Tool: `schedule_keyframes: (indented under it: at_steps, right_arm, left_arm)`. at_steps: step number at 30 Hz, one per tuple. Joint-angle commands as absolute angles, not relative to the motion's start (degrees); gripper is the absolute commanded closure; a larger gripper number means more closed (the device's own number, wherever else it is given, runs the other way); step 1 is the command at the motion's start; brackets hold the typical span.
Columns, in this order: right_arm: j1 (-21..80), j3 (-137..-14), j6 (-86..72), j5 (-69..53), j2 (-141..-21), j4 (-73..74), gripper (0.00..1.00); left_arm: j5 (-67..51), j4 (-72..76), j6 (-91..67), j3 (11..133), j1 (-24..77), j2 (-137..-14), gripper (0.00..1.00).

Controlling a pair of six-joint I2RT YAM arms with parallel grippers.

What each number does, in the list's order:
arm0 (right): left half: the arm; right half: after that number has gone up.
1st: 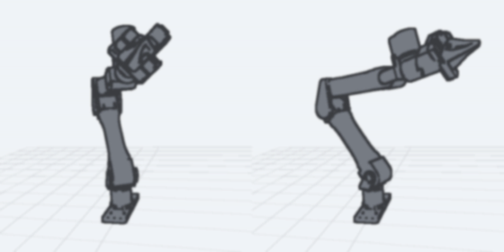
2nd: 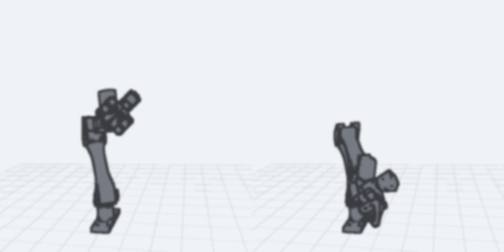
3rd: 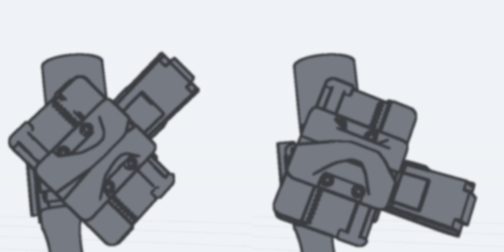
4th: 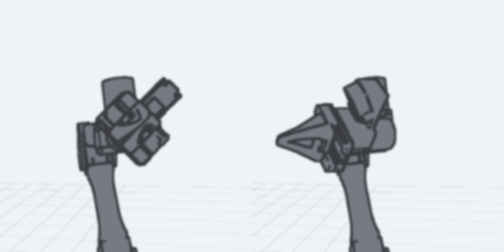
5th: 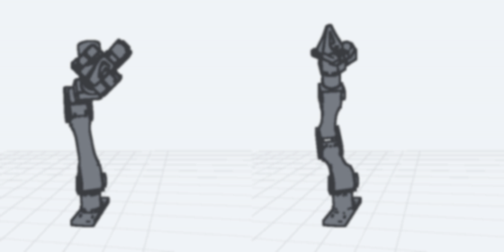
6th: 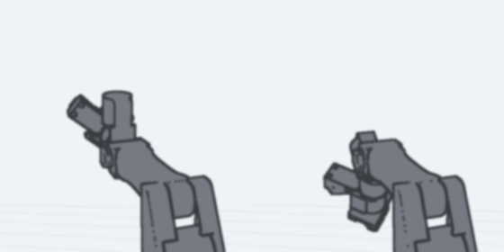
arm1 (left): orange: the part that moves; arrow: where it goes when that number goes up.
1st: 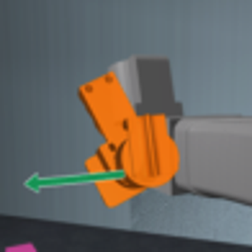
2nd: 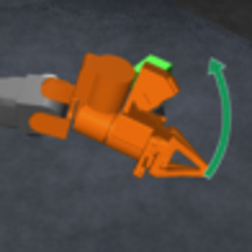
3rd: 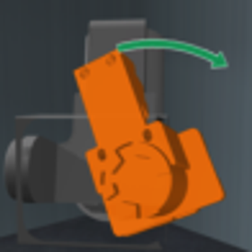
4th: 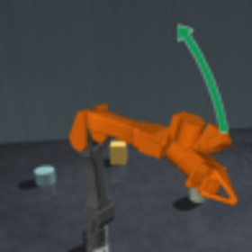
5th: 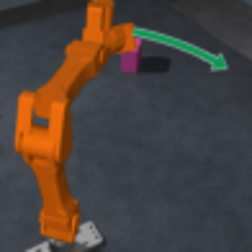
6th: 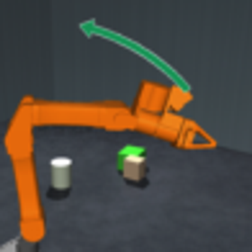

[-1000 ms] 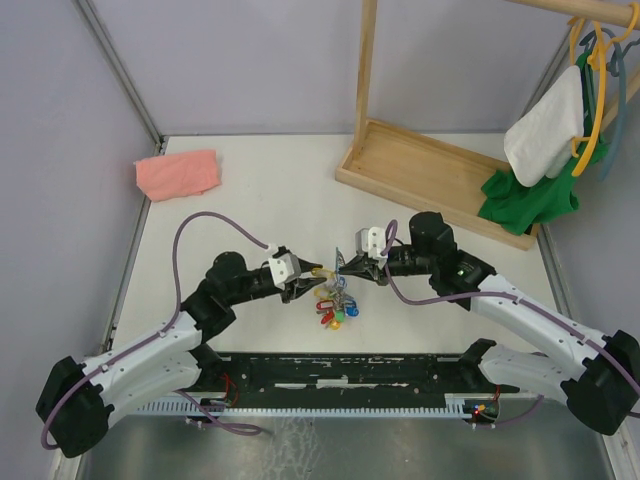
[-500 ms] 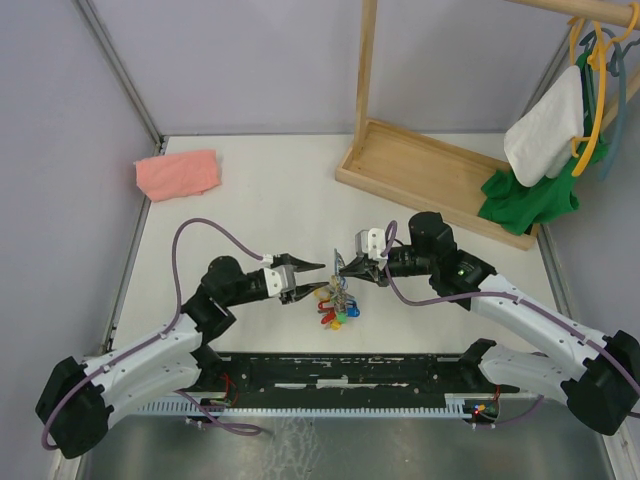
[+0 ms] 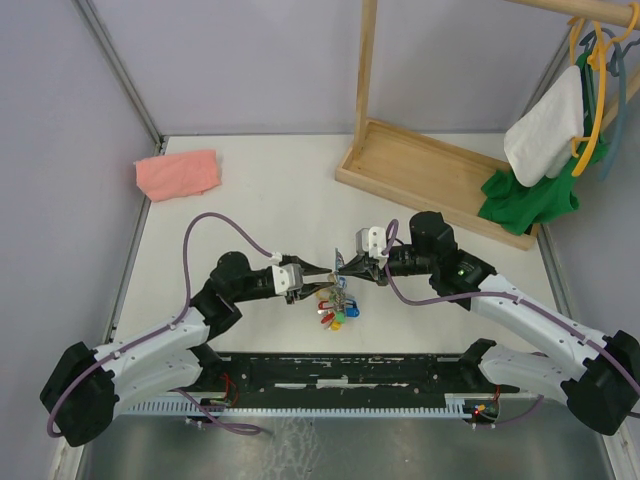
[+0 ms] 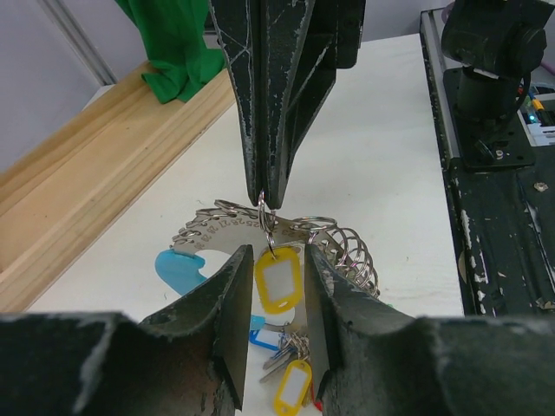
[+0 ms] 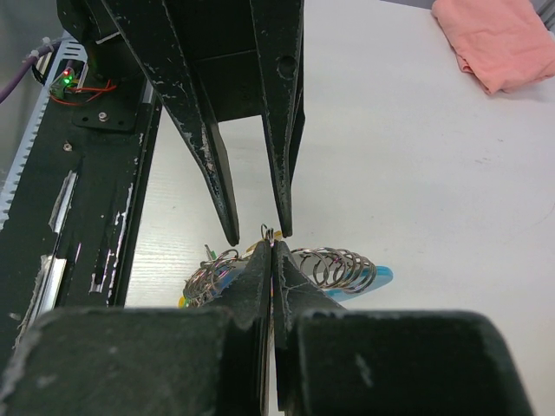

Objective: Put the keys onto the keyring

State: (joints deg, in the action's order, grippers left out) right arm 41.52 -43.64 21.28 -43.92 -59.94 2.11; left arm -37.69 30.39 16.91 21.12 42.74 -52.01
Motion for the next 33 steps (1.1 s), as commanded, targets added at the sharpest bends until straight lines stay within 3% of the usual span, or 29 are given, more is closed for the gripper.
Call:
schedule_keyframes:
  at_steps: [1,13,19,33]
  right_arm:
    - [41.3,-46.7,20.6,-45.7,-59.0,-3.2,0.99]
    - [41.3,-45.9,18.2,-46.5,-59.2,-6.4,0.99]
    - [41.4,-45.2,17.3,-46.5,-59.3,-7.3,0.99]
    - [41.3,-44.5,15.8,-42.8,-58.6,-0.6,0.96]
  left_arm:
    - [-38.7,34.5,16.2,23.7,43.0,-52.1,0.64]
    - [-36.7,34.5,15.5,24.6,43.1,-54.4,0.8]
    - [-35.6,34.3,15.2,24.8,43.1,-54.6,0.97]
    - [-30.8,25.1,21.1,28.4,44.8,-52.5,0.97]
